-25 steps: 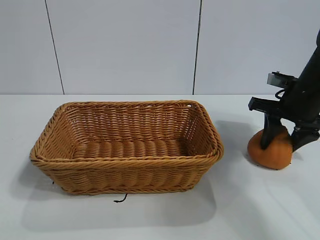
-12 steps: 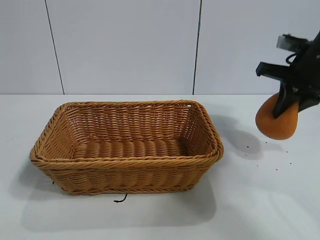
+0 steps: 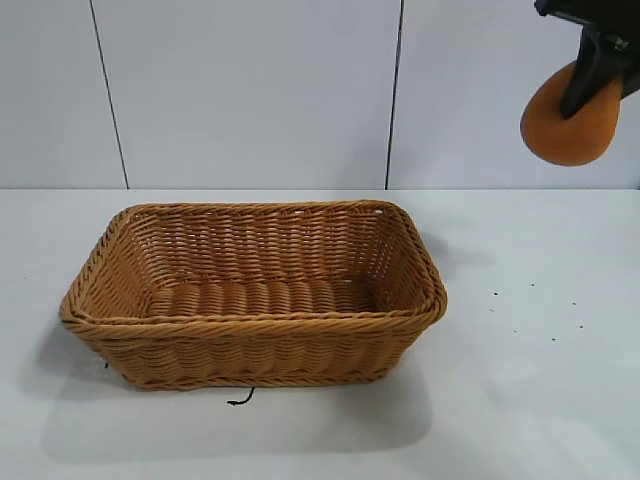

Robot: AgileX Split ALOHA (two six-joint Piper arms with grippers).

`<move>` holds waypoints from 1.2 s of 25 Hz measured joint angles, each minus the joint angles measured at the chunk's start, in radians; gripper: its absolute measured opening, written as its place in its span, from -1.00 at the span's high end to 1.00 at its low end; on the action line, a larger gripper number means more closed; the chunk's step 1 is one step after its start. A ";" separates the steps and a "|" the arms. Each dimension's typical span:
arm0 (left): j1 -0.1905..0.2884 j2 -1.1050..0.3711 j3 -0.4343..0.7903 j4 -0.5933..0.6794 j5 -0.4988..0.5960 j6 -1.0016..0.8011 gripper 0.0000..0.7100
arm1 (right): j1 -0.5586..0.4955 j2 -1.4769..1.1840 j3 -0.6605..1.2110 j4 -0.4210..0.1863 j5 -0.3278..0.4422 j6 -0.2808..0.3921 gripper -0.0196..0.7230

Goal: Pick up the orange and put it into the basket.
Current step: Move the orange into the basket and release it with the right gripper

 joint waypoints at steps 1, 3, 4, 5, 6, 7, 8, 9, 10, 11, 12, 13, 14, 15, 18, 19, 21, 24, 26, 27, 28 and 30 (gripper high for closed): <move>0.000 0.000 0.000 0.000 0.000 0.000 -0.94 | 0.028 0.000 -0.001 0.000 -0.001 0.000 0.72; 0.000 0.000 0.000 0.000 0.000 0.000 -0.94 | 0.084 0.000 -0.001 0.000 -0.007 0.000 0.72; 0.000 0.000 0.000 0.000 0.000 0.000 -0.94 | 0.114 0.000 -0.001 0.000 -0.010 0.000 0.72; 0.000 0.000 0.000 0.000 0.000 0.000 -0.94 | 0.146 0.000 -0.001 0.000 -0.012 0.000 0.72; 0.000 0.000 0.000 0.000 0.000 0.000 -0.94 | 0.172 0.000 -0.002 0.000 -0.014 0.000 0.72; 0.000 0.000 0.000 0.000 0.000 0.000 -0.94 | 0.204 0.000 -0.002 0.000 -0.019 0.000 0.72; 0.000 0.000 0.000 0.000 0.000 0.000 -0.94 | 0.236 0.000 -0.002 0.000 -0.025 0.000 0.72; 0.000 0.000 0.000 0.000 0.000 0.000 -0.94 | 0.262 0.000 -0.002 0.000 -0.038 0.000 0.72; 0.000 0.000 0.000 0.000 0.000 0.000 -0.93 | 0.292 0.000 -0.002 0.001 -0.047 0.001 0.72; 0.000 0.000 0.000 0.000 0.000 0.000 -0.94 | 0.320 0.002 -0.002 0.001 -0.058 0.002 0.72; 0.000 0.000 0.000 0.000 0.000 0.000 -0.93 | 0.347 0.005 -0.002 0.001 -0.068 0.005 0.72; 0.000 0.000 0.000 0.000 0.000 0.000 -0.93 | 0.367 0.011 -0.002 0.001 -0.080 0.005 0.72; 0.000 0.000 0.000 0.000 0.000 0.000 -0.93 | 0.391 0.021 -0.002 0.001 -0.090 0.008 0.72; 0.000 0.000 0.000 0.000 0.000 0.000 -0.93 | 0.413 0.033 -0.002 0.001 -0.102 0.010 0.72; 0.000 0.000 0.000 0.000 0.000 0.000 -0.93 | 0.460 0.081 -0.002 0.001 -0.143 0.014 0.72; 0.000 0.000 0.000 0.000 0.000 0.000 -0.93 | 0.471 0.102 -0.002 0.001 -0.162 0.015 0.72; 0.000 0.000 0.000 0.000 0.000 0.000 -0.93 | 0.484 0.143 -0.002 0.001 -0.201 0.018 0.72; 0.000 0.000 0.000 0.000 0.000 0.000 -0.93 | 0.492 0.209 -0.002 0.000 -0.259 0.037 0.72; 0.000 0.000 0.000 0.001 -0.001 0.000 -0.93 | 0.492 0.257 -0.002 0.000 -0.283 0.042 0.72; 0.000 0.000 0.000 0.001 -0.001 0.000 -0.93 | 0.492 0.276 -0.002 0.000 -0.293 0.042 0.72; 0.000 0.000 0.000 0.001 -0.001 0.000 -0.93 | 0.492 0.299 -0.002 0.000 -0.300 0.042 0.72; 0.000 0.000 0.000 0.001 -0.001 0.000 -0.93 | 0.492 0.321 -0.002 0.000 -0.304 0.042 0.72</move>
